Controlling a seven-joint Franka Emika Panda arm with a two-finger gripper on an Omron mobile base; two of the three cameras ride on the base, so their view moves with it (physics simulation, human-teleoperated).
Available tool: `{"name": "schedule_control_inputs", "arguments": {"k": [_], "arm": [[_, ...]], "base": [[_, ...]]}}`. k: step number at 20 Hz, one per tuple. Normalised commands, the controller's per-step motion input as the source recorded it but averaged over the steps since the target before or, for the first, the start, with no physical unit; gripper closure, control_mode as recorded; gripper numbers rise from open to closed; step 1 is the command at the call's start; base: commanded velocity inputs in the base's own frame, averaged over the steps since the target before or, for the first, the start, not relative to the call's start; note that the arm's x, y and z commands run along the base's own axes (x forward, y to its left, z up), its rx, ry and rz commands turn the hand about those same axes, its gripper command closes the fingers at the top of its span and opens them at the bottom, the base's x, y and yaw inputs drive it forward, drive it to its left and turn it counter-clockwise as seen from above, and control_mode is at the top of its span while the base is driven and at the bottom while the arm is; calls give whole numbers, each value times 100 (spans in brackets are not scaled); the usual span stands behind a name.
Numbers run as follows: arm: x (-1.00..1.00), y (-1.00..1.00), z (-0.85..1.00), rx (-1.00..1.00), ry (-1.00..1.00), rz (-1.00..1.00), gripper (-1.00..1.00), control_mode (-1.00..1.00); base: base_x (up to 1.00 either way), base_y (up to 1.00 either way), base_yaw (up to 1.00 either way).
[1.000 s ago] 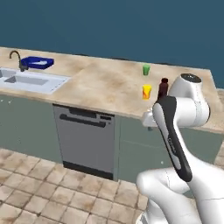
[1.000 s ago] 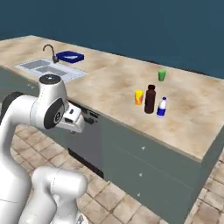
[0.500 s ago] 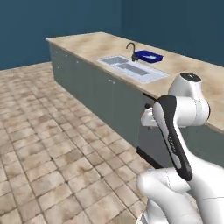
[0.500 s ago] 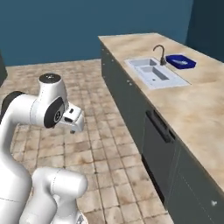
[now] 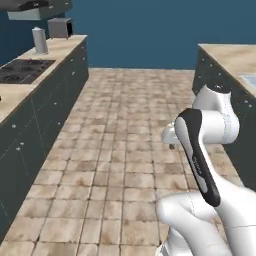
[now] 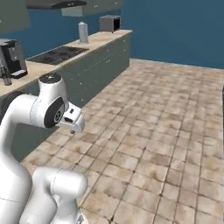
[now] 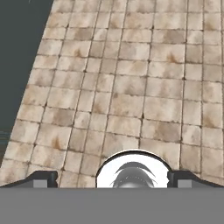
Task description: Place the drinks on the dining counter in a tight cluster.
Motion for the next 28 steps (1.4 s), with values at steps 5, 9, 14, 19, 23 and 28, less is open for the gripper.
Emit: {"name": "schedule_control_inputs", "arguments": {"k": [5,9,14,19,23,28], "arm": [[0,0,0,0,0,0,-100,100],[0,0,0,0,0,0,-100,100],[0,0,0,0,0,0,-100,100],[0,0,0,0,0,0,-100,100],[0,0,0,0,0,0,-100,100],[0,0,0,0,0,0,-100,100]], "base": [[8,0,100],[10,0,100],[6,0,100],[73,-33,62],[39,-64,8],[71,-96,-6]]}}
